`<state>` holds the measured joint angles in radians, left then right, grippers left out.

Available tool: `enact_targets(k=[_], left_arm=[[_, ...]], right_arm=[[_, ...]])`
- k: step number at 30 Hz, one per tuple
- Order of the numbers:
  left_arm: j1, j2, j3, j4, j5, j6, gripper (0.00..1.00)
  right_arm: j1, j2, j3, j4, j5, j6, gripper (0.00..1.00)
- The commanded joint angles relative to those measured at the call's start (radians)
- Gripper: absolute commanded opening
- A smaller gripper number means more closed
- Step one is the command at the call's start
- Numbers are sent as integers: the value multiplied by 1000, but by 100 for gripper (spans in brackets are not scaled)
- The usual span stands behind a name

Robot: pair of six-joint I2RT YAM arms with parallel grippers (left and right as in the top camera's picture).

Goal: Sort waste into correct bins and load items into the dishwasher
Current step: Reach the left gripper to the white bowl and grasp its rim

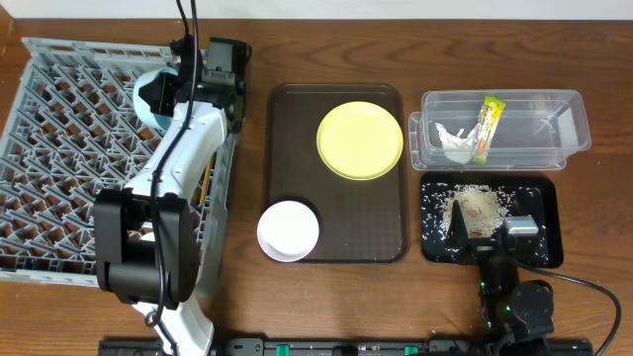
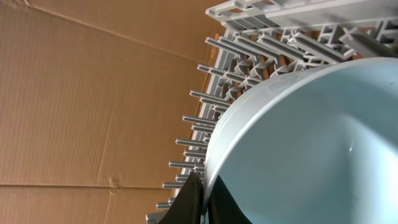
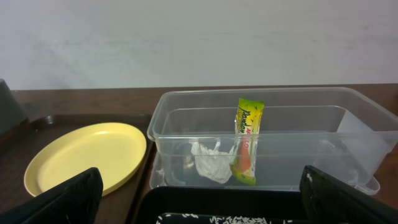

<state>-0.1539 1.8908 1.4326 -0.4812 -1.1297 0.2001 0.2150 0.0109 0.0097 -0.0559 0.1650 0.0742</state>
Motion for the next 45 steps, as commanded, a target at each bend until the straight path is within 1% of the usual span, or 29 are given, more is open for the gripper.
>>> enact_targets(k=[1,9,12,14,17,19,20,22,24,26,27,29,31,35,37,38,39,41,43,45], left_arm=[[-18,10,-24,4,-22,5,6],[-35,23,-37,0,-8,5,7],[-68,23,-37,-20,-7,5,12],[-81,23,-37,-34,-4,0,12],[-92,23,-37,-68,-4,-68,17],[-95,22,-37,-104,-3,-122,30],[-97,20,-37,-129,-3,-151,42],[-106,10,-37,-180,27,-188,46],[-122,-13,-33,-243,134,-212,51],[-137,-49,-26,-297,258,-253,57],[-147,-79,-18,-333,351,-284,59],[-162,-138,-7,-373,515,-308,60],[-176,-205,-6,-389,684,-315,60],[-194,-332,-6,-405,1046,-372,60],[-200,-368,-6,-418,1184,-396,60],[-204,-379,-6,-438,1234,-397,60],[-208,-383,-6,-461,1252,-397,60],[-219,-380,-13,-533,1254,-406,60],[-225,-373,-46,-611,1253,-443,59],[-224,-372,-105,-636,1253,-469,59]], right_arm=[[-18,-6,-5,0,-1,-9,99],[-18,-6,-5,0,-1,-9,99],[-18,-6,-5,0,-1,-9,99],[-18,-6,-5,0,-1,-9,99],[-18,-6,-5,0,-1,-9,99],[-18,-6,-5,0,-1,-9,99],[-18,-6,-5,0,-1,-9,99],[-18,-6,-5,0,-1,-9,99],[-18,-6,-5,0,-1,-9,99],[-18,-6,-5,0,-1,-9,99],[-18,-6,-5,0,-1,-9,99],[-18,-6,-5,0,-1,-9,99],[-18,-6,-5,0,-1,-9,99],[-18,-6,-5,0,-1,-9,99],[-18,-6,-5,0,-1,-9,99],[-18,-6,-5,0,-1,-9,99],[-18,-6,-5,0,-1,-9,99],[-18,-6,-5,0,-1,-9,99],[-18,-6,-5,0,-1,-9,99],[-18,-6,-5,0,-1,-9,99]])
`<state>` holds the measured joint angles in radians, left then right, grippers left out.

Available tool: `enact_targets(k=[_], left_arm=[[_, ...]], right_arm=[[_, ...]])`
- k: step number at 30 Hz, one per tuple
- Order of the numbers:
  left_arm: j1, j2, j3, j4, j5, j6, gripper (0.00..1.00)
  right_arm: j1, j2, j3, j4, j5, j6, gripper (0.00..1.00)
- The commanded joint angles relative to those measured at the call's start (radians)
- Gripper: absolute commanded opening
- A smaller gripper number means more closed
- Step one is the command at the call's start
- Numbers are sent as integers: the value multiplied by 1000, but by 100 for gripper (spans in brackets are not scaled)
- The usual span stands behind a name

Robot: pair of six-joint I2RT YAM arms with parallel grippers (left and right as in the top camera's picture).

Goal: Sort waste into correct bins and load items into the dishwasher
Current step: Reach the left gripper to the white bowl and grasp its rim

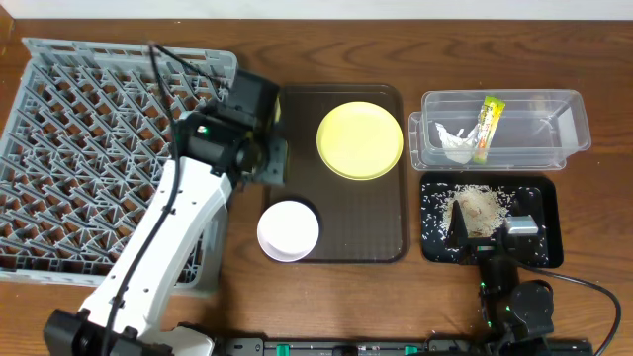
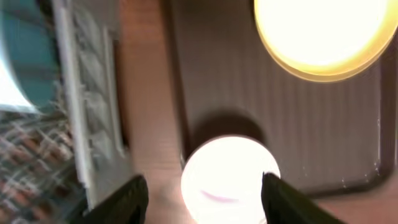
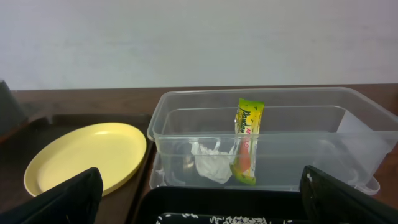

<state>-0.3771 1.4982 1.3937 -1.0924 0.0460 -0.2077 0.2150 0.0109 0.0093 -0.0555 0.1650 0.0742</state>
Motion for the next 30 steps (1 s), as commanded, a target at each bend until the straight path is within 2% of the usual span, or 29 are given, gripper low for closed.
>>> enact_targets(k=[1,5,9,16,19,21,22,23,28,30], left_arm=[[-1,21,-97,-24,76,-61,59],[3,21,-250,57,68,-87,55],[3,22,-378,167,-30,-139,53],[3,51,-522,305,-31,-139,46],[3,71,-529,325,-13,-138,35],[3,71,-528,340,24,-138,23],[4,69,-524,340,48,-138,11],[4,66,-516,336,65,-138,6],[12,5,-372,224,55,-109,6],[19,-30,-276,137,-42,-101,6]], right_arm=[[-18,-6,-4,0,-1,-9,99],[-18,-6,-4,0,-1,-9,99],[-18,-6,-4,0,-1,-9,99],[-18,-6,-4,0,-1,-9,99],[-18,-6,-4,0,-1,-9,99],[-18,-6,-4,0,-1,-9,99],[-18,-6,-4,0,-1,-9,99],[-18,-6,-4,0,-1,-9,99],[-18,-6,-4,0,-1,-9,99],[-18,-6,-4,0,-1,-9,99]])
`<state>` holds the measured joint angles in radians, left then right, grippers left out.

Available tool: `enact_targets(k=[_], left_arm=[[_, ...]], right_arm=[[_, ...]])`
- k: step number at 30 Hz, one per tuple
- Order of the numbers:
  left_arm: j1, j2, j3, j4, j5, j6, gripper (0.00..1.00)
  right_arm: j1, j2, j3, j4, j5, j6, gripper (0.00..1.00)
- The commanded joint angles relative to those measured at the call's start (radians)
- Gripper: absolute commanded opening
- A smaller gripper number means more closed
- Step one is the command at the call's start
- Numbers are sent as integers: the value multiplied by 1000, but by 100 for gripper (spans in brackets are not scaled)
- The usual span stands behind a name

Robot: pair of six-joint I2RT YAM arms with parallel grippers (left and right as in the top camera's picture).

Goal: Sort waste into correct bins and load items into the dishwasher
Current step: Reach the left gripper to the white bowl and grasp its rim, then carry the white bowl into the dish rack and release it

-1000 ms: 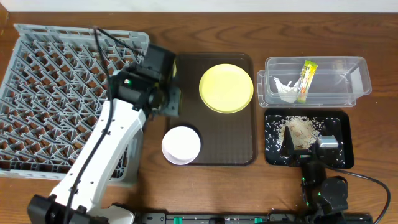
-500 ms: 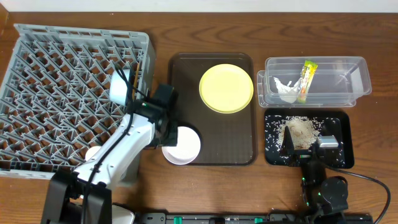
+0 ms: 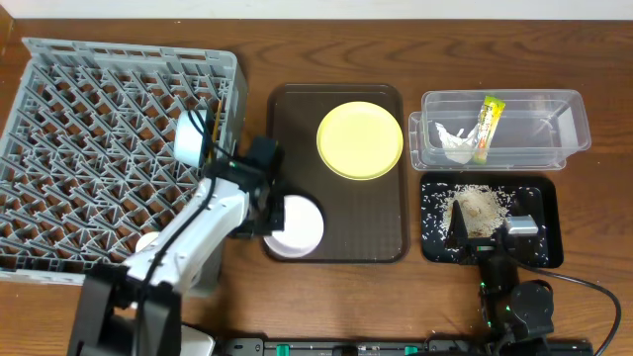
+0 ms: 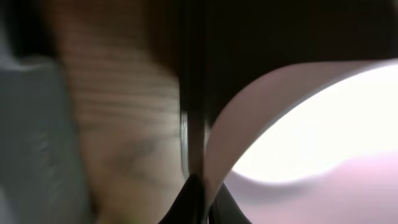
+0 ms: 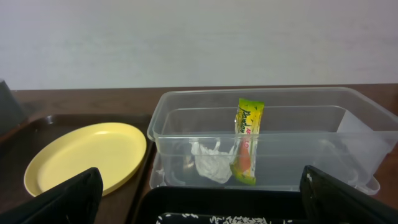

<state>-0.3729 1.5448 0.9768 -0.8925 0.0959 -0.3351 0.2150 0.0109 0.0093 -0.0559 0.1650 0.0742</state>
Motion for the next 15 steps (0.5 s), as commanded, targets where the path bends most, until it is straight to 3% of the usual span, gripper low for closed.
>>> enact_targets(k=[1,4,8,13,15], left_arm=[[18,-92,182,-100,-159,28,6],[19,-136,288,-182,-453,57,6],[19,-206,318,-182,-887,56,6],[19,-212,316,-126,-1200,84,6],[25,-193,314,-99,-1303,176,6]], right_arm=[[-18,-6,-4,0,-1,-9,99],[-18,-6,-4,0,-1,-9,99],[-18,-6,-4,0,-1,-9,99],[-18,-6,-4,0,-1,-9,99],[-18,-6,-4,0,-1,-9,99]])
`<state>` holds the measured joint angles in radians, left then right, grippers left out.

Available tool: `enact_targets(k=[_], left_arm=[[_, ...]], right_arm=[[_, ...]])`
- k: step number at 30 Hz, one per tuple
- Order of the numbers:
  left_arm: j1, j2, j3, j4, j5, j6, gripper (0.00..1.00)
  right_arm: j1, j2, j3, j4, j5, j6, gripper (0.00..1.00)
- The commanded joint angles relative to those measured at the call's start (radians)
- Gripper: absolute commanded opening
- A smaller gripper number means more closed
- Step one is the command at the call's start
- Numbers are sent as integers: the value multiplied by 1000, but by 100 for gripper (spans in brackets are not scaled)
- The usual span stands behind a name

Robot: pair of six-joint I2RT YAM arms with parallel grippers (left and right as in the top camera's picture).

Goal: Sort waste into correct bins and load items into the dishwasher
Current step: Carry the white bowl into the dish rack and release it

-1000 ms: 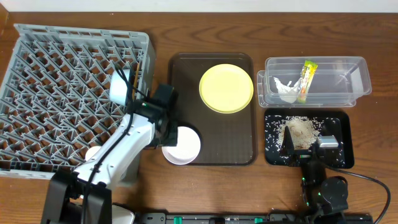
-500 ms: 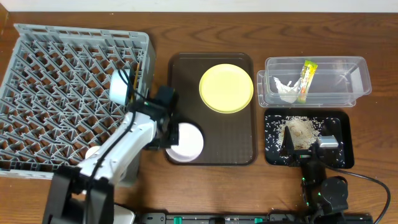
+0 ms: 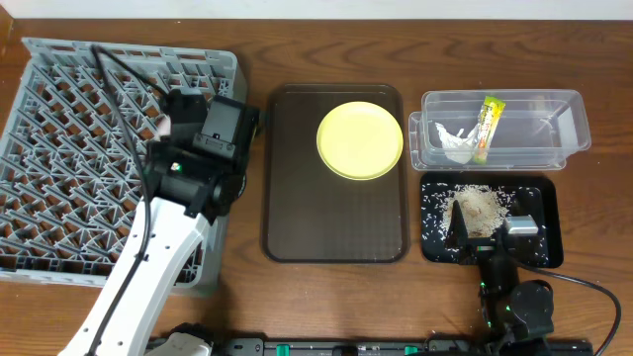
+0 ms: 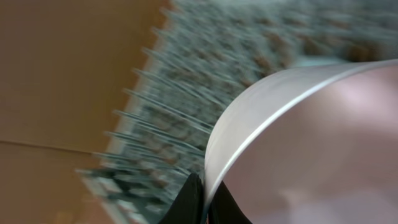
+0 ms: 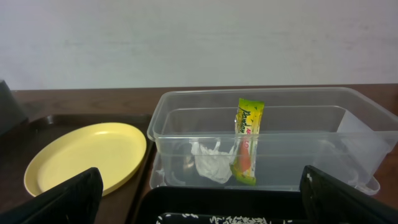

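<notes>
In the left wrist view my left gripper is shut on the rim of a white bowl, with the grey dish rack blurred behind it. Overhead, that gripper is over the right part of the rack, and only a pale sliver of the bowl shows beside the arm. A yellow plate lies at the far end of the dark tray. My right gripper stands open over the black bin, its dark fingers wide apart and holding nothing.
A clear bin at the far right holds a green-yellow wrapper and a crumpled tissue. The black bin holds scattered rice and a food lump. The left arm lies across the rack's right edge.
My left gripper was at the tray's near left corner, on the white bowl's rim. Now it is over the rack with the bowl held, and that part of the tray is bare.
My left gripper held a pale blue bowl at the rack's far right. Then it was open above the tray by the white bowl, the blue bowl left in the rack. Then it gripped the white bowl's rim, and now holds it over the rack. The right arm stayed still.
</notes>
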<state>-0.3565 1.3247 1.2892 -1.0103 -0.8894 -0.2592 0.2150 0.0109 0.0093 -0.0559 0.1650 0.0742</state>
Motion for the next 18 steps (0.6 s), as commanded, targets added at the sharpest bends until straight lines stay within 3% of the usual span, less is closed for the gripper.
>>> enact_targets(k=[1,3,7,13,18], left_arm=[[14,43,-2,38,-362,171,6],[30,71,-8,64,-407,245,6],[85,131,-9,83,-402,240,6],[220,235,-9,246,-405,270,6],[279,318,-9,355,-291,325,6]], right_arm=[[-18,-6,-4,0,-1,-9,99],[-18,-6,-4,0,-1,-9,99],[-18,-6,-4,0,-1,-9,99],[-18,-6,-4,0,-1,-9,99],[-18,-6,-4,0,-1,-9,99]])
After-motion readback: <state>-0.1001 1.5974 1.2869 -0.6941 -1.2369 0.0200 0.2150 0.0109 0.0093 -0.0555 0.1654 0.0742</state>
